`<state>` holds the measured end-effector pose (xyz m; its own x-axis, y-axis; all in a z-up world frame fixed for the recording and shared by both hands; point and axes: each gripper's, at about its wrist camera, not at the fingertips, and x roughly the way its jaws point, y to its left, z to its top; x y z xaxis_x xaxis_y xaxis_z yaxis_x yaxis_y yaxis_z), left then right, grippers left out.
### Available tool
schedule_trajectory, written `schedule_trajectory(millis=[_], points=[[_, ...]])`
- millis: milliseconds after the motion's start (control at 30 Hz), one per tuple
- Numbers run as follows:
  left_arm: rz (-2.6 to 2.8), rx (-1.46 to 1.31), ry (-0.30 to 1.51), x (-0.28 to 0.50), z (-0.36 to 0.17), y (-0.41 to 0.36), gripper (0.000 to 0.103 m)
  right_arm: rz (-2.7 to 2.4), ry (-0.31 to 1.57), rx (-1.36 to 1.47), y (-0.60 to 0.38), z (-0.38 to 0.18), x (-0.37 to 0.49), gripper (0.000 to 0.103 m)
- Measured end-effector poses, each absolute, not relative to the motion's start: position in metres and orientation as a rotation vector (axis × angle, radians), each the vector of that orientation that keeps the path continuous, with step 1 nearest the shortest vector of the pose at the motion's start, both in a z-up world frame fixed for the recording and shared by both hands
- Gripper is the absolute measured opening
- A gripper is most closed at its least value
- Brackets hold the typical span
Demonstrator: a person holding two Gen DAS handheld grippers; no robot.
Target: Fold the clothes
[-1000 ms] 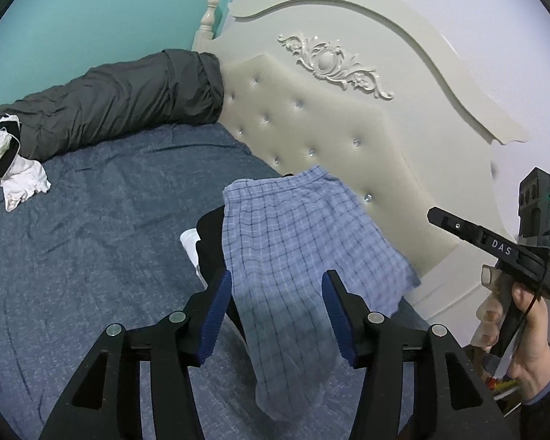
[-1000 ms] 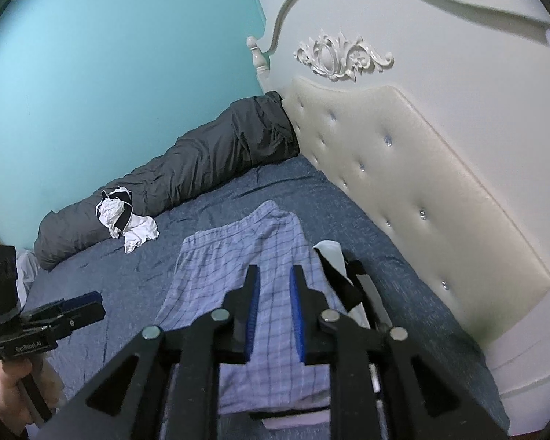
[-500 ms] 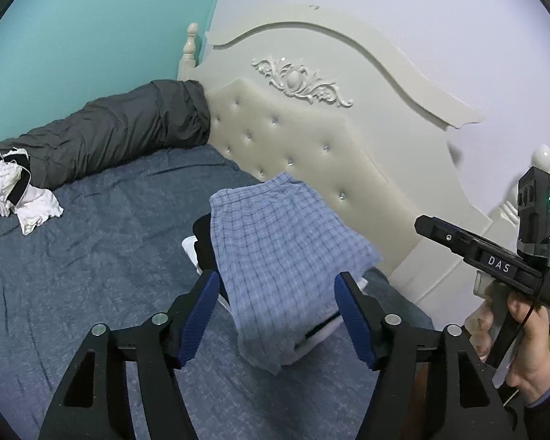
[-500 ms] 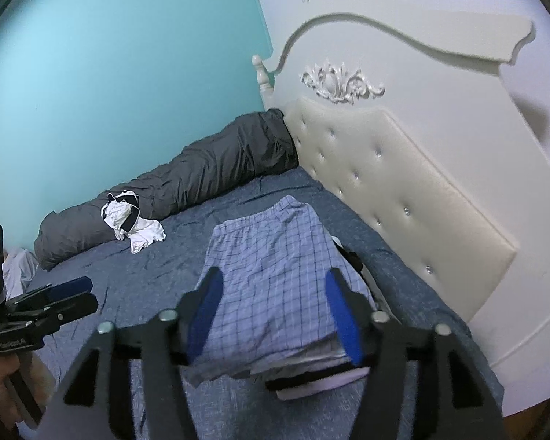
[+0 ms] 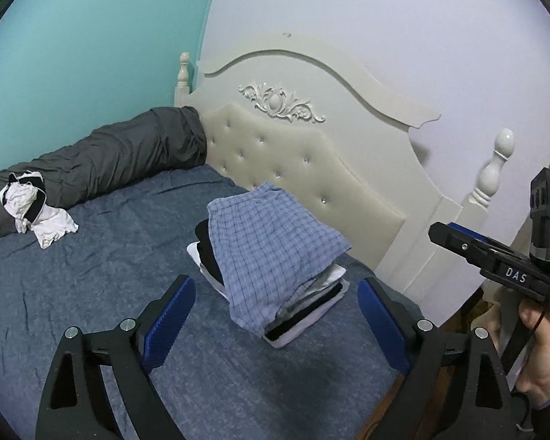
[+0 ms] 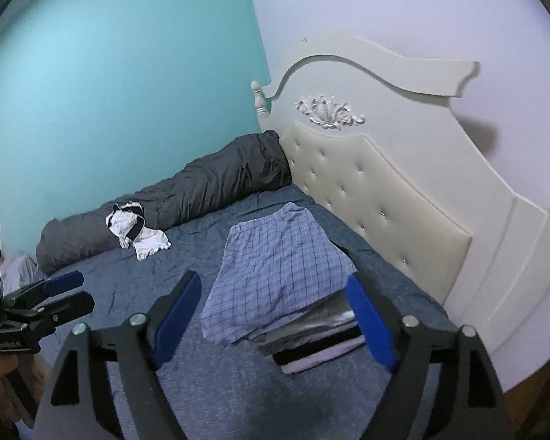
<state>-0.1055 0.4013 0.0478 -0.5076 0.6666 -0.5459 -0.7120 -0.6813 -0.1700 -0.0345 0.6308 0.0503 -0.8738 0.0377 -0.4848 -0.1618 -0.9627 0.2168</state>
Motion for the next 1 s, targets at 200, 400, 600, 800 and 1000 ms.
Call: schedule_trajectory(millis=[200,400,600,800,1000], points=[[2.202,-0.715,0.121,-0.077,0.054,0.385,0.099,2.899,0.410,-0.712,0.620,0.053,-0.001,0.088],[2.219,-0.689,0.117,-0.055,0.056,0.366,0.103,2.877,0.401,-0.660,0.609,0.054,0.034,0.095],[2.229,-0.659,0.147,-0.033,0.058,0.355,0.103,2.849,0.409,-0.655,0.601,0.052,0.058,0.098],[2.223,-0.652,0.145,-0.016,0.057,0.343,0.103,2.809,0.339,-0.652,0.585,0.048,0.080,0.099],[2.216,-0.645,0.149,0.001,0.053,0.333,0.103,2.803,0.334,-0.650,0.573,0.042,0.100,0.101]])
